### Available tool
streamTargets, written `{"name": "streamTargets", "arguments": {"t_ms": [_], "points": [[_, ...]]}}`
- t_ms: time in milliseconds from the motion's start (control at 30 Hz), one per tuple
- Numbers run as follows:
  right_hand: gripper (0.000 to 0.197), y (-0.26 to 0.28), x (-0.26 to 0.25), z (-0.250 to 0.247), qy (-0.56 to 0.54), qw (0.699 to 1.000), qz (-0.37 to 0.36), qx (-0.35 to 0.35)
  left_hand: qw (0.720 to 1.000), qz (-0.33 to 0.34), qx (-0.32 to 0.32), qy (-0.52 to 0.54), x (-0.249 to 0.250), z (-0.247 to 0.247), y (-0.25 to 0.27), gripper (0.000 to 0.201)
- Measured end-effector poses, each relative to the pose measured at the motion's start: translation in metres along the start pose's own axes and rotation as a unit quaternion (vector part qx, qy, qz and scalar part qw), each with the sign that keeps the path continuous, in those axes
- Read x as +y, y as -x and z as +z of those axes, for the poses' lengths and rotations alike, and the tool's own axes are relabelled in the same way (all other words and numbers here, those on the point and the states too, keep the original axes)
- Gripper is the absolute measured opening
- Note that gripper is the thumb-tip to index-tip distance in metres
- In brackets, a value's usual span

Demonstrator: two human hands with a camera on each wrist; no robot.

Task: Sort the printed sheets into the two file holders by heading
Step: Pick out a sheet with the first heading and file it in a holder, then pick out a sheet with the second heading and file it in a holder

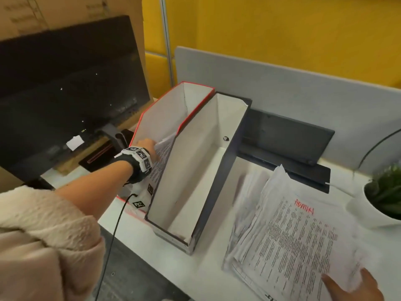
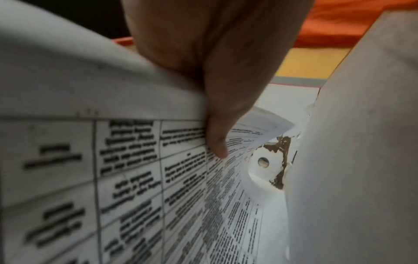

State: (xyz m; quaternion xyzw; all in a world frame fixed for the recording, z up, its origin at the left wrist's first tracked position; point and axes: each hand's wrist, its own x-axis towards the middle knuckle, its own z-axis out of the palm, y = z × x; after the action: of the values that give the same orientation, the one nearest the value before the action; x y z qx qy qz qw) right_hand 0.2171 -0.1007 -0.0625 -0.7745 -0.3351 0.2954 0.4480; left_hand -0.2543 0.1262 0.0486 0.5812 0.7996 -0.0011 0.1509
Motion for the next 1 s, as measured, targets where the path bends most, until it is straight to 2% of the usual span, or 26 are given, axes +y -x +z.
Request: {"name": "streamTargets", "arguments": {"t_ms": [100, 233, 300, 400, 500, 633, 767, 833, 900, 967, 1000], "points": [[0.095, 0.002, 0.000, 0.002, 0.037, 0.998, 0.039, -0.010, 0.999, 0.003, -0.035, -0.033, -0.003, 0.006, -0.005, 0.038], [0.089, -0.002, -0.001, 0.001, 0.033, 0.999, 0.039, -0.018, 0.996, 0.004, -0.066, -0.056, -0.009, 0.010, -0.007, 0.042], [0.090, -0.005, 0.005, -0.002, 0.079, 0.995, 0.038, -0.046, 0.997, 0.006, -0.065, -0.043, -0.008, 0.010, -0.006, 0.049], [0.089, -0.002, 0.001, -0.001, 0.059, 0.997, 0.042, -0.038, 0.999, 0.008, -0.027, 0.015, -0.003, 0.000, 0.001, 0.057], [0.085, 0.004, -0.004, 0.003, 0.059, 0.997, 0.048, -0.022, 0.991, 0.039, 0.033, 0.122, 0.008, -0.028, 0.018, 0.044], [0.084, -0.002, -0.006, 0.003, 0.183, 0.977, 0.111, -0.005, 0.950, 0.156, 0.135, 0.236, 0.046, -0.073, 0.059, 0.027], [0.085, -0.004, -0.004, 0.001, 0.216, 0.972, 0.091, -0.028, 0.875, 0.307, 0.207, 0.312, 0.110, -0.087, 0.113, 0.016], [0.084, -0.004, -0.002, 0.002, 0.218, 0.972, 0.077, -0.032, 0.839, 0.362, 0.206, 0.351, 0.143, -0.078, 0.138, 0.012], [0.085, -0.005, 0.000, 0.003, 0.216, 0.973, 0.077, -0.037, 0.818, 0.381, 0.189, 0.386, 0.173, -0.056, 0.156, 0.012], [0.086, -0.005, 0.000, 0.002, 0.210, 0.973, 0.083, -0.038, 0.820, 0.367, 0.154, 0.411, 0.199, -0.022, 0.167, 0.014], [0.086, -0.005, 0.001, 0.001, 0.209, 0.974, 0.083, -0.038, 0.833, 0.353, 0.130, 0.405, 0.210, -0.003, 0.170, 0.014]]}}
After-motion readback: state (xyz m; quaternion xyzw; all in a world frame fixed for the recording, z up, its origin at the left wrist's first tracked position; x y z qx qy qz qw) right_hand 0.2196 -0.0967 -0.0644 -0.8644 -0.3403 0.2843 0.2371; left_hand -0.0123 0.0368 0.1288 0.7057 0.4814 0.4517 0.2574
